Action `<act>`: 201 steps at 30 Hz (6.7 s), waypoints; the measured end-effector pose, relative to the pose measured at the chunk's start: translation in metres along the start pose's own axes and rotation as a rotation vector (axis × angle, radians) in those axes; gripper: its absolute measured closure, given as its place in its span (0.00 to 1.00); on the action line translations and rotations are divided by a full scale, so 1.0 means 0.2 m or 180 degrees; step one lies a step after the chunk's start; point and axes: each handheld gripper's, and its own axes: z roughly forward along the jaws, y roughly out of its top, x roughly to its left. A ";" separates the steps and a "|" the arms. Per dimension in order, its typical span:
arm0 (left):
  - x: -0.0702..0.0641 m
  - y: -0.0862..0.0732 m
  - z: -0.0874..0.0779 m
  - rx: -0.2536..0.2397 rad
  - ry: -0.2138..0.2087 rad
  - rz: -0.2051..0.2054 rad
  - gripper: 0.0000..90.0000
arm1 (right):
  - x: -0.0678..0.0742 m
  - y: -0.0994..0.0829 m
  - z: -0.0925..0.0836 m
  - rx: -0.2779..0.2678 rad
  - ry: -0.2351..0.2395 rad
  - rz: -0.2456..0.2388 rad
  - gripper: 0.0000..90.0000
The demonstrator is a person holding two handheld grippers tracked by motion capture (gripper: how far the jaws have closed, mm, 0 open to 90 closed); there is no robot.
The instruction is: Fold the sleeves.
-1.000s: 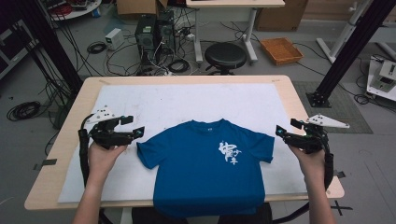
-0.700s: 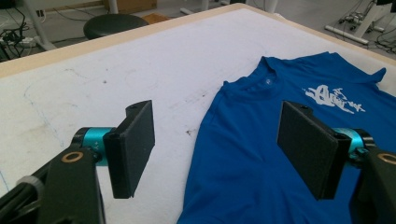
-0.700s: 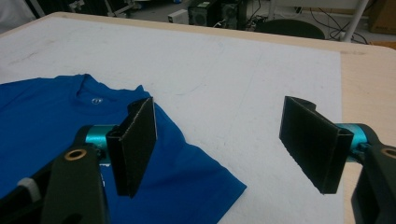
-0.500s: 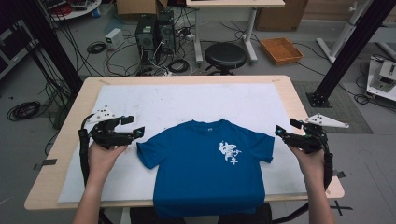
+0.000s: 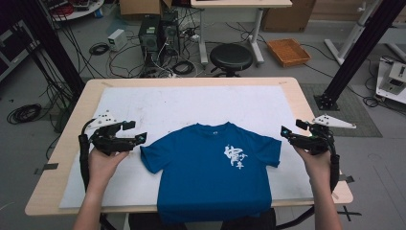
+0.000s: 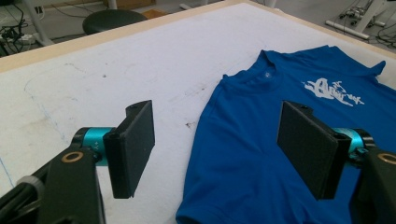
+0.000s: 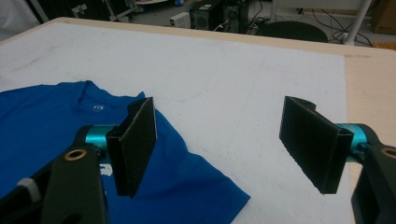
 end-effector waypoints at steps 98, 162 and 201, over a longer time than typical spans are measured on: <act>0.06 -0.22 0.12 0.0437 -0.0020 -0.1108 0.98 | 0.02 0.02 0.01 -0.0151 -0.0016 0.0011 0.30; -0.22 -0.08 0.17 -0.0171 -0.0231 -0.0188 0.55 | -0.15 -0.22 0.27 0.0822 -0.0245 0.0038 0.74; -0.17 -0.10 0.13 -0.0174 -0.0171 -0.0233 0.55 | -0.06 -0.16 0.22 0.0684 -0.0032 -0.0008 0.99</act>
